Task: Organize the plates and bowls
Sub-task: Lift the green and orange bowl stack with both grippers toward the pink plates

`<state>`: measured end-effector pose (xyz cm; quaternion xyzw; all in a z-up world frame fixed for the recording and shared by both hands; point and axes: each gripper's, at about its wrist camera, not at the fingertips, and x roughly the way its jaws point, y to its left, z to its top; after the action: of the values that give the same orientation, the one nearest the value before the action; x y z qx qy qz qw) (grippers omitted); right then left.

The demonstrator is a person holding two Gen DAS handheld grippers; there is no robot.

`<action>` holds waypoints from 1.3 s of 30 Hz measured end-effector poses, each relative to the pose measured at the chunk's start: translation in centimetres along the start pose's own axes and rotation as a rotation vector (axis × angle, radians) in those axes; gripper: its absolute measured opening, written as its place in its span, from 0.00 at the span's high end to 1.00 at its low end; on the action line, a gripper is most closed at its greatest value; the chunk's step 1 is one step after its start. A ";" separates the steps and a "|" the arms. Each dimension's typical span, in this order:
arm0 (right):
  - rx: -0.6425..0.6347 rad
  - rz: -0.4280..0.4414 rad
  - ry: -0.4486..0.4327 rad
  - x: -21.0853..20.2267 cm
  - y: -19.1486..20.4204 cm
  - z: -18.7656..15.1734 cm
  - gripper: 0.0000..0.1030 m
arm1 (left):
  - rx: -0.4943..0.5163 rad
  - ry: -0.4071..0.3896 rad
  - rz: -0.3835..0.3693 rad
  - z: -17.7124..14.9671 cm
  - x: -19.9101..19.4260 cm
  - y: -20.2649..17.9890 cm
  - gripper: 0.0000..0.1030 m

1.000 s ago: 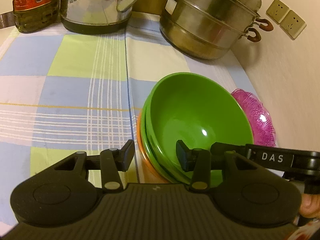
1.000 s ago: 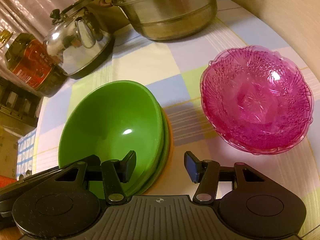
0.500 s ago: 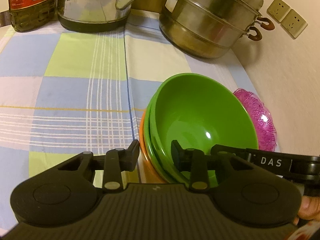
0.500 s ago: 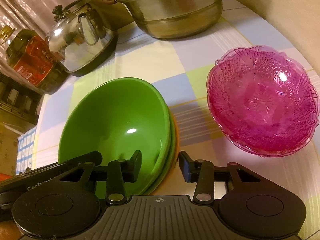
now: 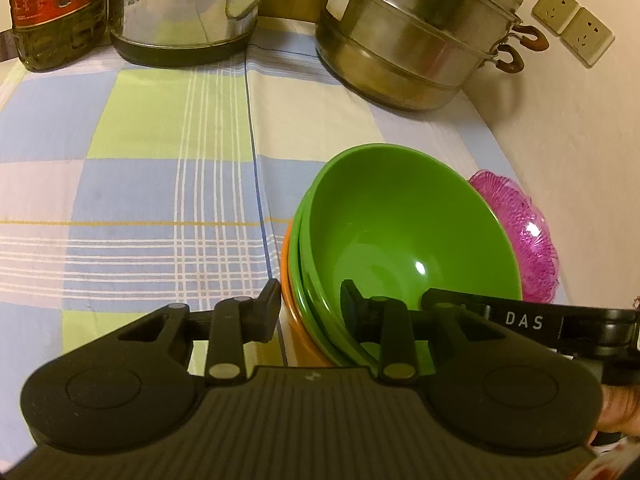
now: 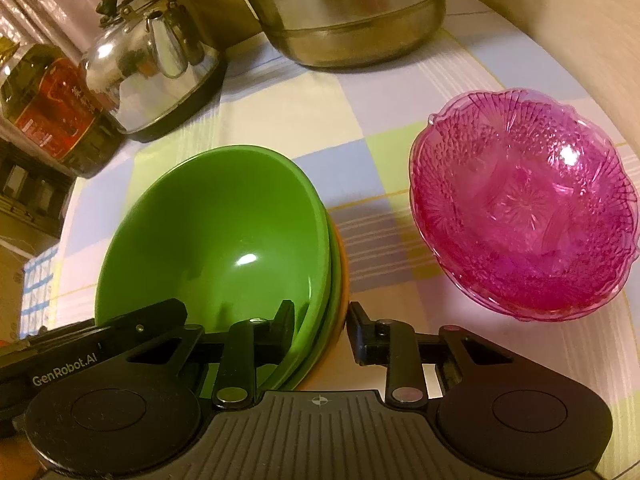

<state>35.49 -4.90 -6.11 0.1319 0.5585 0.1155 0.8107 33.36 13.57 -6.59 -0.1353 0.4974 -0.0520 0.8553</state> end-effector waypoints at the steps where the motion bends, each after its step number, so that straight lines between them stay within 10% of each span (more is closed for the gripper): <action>1: -0.004 -0.003 -0.001 0.0 0.1 0.0 0.73 | 0.002 0.000 0.004 0.0 0.0 -0.1 0.73; 39: 0.041 -0.016 -0.002 -7.8 -3.0 -10.2 0.76 | 0.057 0.042 0.007 -10.3 -5.5 -5.7 0.73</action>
<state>23.34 -9.49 -3.82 0.1441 0.5612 0.0971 0.8092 22.01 7.53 -5.21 -0.1079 0.5141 -0.0660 0.8484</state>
